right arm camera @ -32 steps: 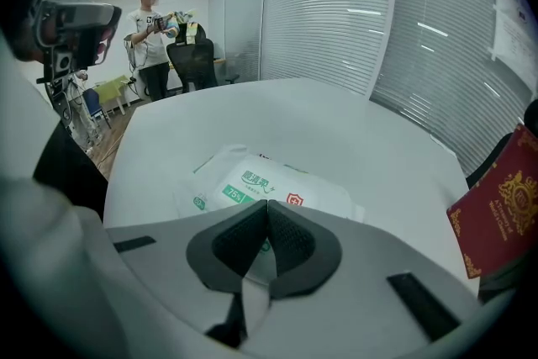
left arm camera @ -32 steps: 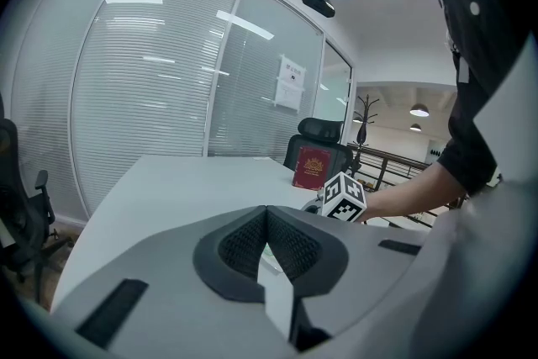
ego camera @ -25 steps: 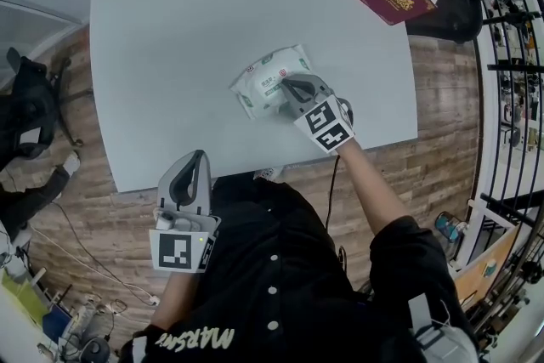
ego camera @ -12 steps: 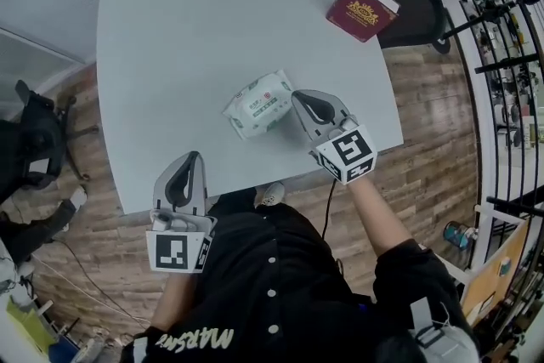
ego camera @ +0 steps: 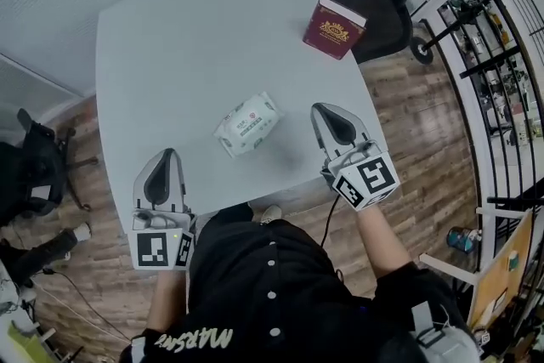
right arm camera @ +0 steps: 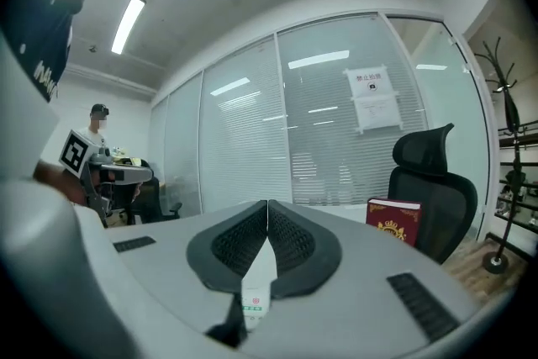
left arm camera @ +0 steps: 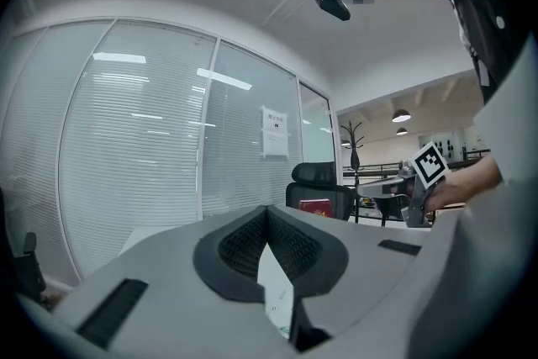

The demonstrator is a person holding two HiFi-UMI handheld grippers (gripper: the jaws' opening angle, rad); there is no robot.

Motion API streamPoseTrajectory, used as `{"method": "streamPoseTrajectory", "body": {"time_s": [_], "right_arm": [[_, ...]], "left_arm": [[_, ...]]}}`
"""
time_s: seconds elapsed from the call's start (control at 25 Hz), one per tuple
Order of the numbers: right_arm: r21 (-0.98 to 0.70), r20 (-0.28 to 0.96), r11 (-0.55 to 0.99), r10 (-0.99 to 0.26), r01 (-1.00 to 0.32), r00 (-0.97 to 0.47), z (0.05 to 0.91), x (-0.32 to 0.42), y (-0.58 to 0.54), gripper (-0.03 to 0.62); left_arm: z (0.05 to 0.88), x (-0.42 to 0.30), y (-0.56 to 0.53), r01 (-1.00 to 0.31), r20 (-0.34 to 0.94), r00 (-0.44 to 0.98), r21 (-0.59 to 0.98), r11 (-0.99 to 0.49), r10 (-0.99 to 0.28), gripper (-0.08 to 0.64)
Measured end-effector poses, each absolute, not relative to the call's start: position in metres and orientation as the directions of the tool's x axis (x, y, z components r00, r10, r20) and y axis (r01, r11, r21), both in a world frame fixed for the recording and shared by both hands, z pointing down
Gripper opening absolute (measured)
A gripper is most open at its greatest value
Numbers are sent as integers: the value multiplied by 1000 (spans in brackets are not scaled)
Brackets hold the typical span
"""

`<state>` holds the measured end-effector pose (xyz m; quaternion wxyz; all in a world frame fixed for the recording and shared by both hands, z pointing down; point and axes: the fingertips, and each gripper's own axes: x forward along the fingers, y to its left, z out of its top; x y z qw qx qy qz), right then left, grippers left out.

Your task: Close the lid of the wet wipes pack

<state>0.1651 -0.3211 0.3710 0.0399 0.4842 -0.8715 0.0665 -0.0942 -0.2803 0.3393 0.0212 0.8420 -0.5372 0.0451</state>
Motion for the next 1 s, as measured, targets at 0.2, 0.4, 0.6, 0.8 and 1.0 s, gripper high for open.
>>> {"method": "streamPoseTrajectory", "body": {"time_s": [0.2,0.4,0.6,0.8,1.0], "right_arm": [[-66,51,466,-882,-882,-469,337,189,-304,29],[-73,-28,409,-913,-910,-408,310,208,-290,29],[-70,-96,358,-932,-931,-351,285,226,-273,29],[-66,-127,300,-949,-952,-290,275,245,-260,29],[-58,-137,258,-959,-964,-248,269,257,-252,29]], "left_arm": [[318,-96,-281,-906,50,420,-35,-422,-906,6],[301,-98,-286,-905,8,421,-52,-421,-907,6],[279,-102,-285,-904,-36,423,-73,-420,-905,6],[266,-107,-284,-905,-64,424,-84,-418,-904,6],[261,-110,-282,-908,-79,418,-79,-412,-905,6]]}}
